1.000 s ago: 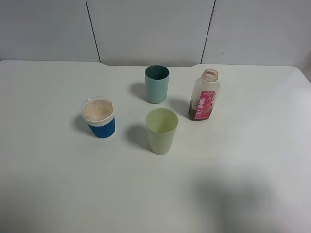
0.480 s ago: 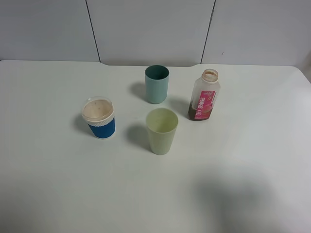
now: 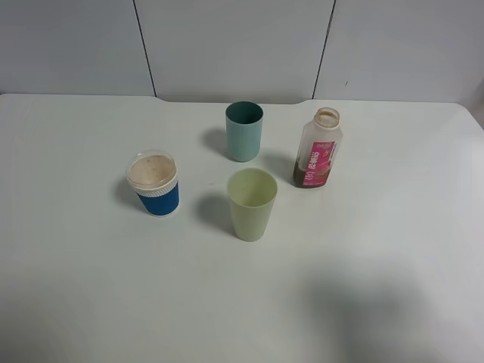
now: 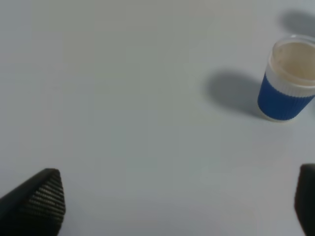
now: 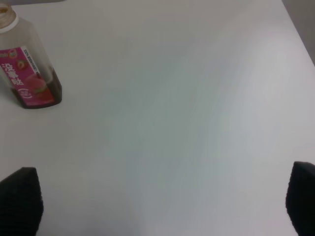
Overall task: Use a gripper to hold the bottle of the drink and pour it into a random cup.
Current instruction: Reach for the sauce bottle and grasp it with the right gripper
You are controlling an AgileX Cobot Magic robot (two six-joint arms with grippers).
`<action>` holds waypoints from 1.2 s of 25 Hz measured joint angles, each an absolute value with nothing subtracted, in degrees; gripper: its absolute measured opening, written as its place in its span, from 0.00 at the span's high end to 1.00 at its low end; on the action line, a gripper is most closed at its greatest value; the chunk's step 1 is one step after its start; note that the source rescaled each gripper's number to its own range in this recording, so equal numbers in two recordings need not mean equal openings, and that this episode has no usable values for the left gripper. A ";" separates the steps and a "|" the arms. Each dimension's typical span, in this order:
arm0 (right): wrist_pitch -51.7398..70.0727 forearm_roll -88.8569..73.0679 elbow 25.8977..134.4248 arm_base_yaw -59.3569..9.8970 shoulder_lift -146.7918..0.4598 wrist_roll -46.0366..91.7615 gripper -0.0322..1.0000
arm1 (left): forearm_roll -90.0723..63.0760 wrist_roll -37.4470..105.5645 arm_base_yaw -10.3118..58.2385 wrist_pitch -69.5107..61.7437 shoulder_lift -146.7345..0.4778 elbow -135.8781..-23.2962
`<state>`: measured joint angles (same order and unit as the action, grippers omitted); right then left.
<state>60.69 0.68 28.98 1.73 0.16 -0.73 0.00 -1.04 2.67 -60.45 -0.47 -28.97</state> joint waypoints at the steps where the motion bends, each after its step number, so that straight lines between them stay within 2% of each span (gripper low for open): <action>1: 60.69 0.68 28.98 1.73 0.16 -0.73 0.00 | 0.00 -1.04 2.67 -60.45 -0.47 -28.97; 7: 59.76 0.68 29.61 1.73 -2.83 -0.73 0.00 | 0.00 -1.04 2.67 -60.45 -0.47 -28.97; 17: 47.95 6.30 36.06 1.73 -18.86 -0.73 0.00 | 0.00 -1.04 2.67 -60.45 -0.47 -28.97; 30: 33.51 8.99 36.50 1.73 -40.19 -3.23 0.00 | 0.00 -1.04 2.67 -60.45 -0.47 -28.97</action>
<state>33.51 8.99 36.50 1.73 -40.19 -3.23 0.00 -1.04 2.67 -60.45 -0.47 -28.97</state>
